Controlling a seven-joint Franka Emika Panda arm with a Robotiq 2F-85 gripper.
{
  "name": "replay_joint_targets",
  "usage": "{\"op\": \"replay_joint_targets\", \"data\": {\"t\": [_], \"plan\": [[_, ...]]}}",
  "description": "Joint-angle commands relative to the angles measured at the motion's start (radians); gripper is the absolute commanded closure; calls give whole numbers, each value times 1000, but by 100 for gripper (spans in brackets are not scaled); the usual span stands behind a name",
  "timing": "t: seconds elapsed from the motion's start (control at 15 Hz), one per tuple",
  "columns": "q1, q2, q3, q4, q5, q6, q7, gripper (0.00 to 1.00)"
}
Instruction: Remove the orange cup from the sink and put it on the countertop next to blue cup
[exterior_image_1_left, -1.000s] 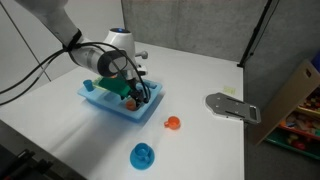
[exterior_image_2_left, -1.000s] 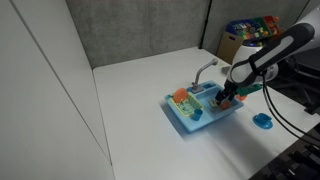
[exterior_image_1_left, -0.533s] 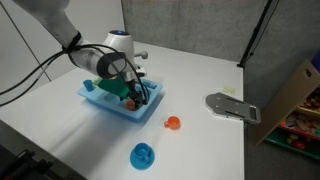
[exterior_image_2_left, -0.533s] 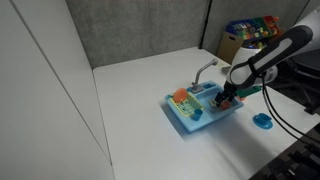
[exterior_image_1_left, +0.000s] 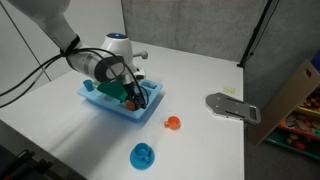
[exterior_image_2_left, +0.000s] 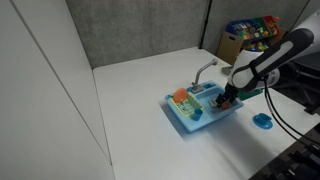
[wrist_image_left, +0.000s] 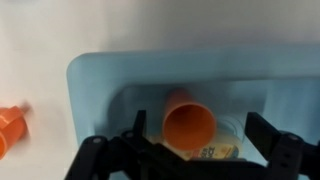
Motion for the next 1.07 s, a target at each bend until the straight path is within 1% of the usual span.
{"op": "replay_joint_targets", "data": {"t": [0.0, 0.07, 0.13, 0.27, 0.53, 0.8, 1.0], "plan": [[-11, -32, 5, -40, 3, 22, 9, 12], [-9, -34, 4, -43, 2, 22, 10, 27], [-8, -38, 2, -46, 1, 19, 12, 34], [-1, -47, -4, -53, -4, 15, 16, 53], [15, -105, -22, -74, -14, -20, 26, 83], [17, -184, -30, -77, -19, -101, 24, 83], [13, -241, -30, -66, -20, -192, 15, 83]]}}
